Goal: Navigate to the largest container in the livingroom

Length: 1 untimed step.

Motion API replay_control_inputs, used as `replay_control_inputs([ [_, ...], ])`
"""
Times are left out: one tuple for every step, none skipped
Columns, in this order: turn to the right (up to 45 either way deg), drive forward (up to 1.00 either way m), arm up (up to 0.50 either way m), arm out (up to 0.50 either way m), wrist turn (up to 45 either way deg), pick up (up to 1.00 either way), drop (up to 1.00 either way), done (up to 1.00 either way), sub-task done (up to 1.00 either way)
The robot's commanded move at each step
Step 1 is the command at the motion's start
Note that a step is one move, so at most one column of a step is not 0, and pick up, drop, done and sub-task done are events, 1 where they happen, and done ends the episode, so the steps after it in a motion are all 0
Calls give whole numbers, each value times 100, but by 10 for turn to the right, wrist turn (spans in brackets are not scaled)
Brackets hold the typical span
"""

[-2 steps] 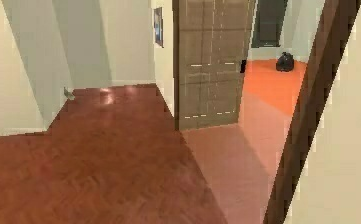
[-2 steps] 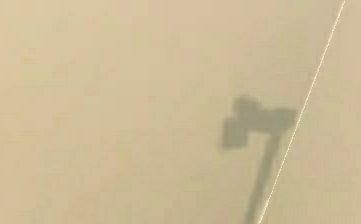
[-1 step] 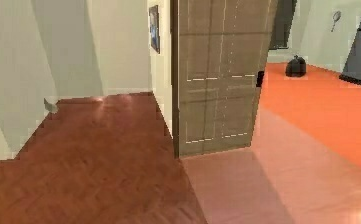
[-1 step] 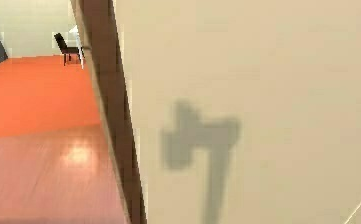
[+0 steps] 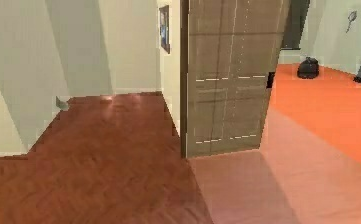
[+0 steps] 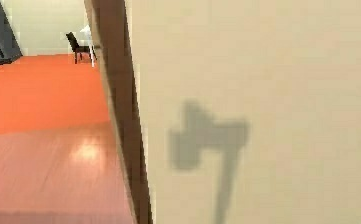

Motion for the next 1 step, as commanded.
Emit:
replay_control_inputs([
  [-450, 0, 0, 0, 0, 0, 0, 0, 0],
])
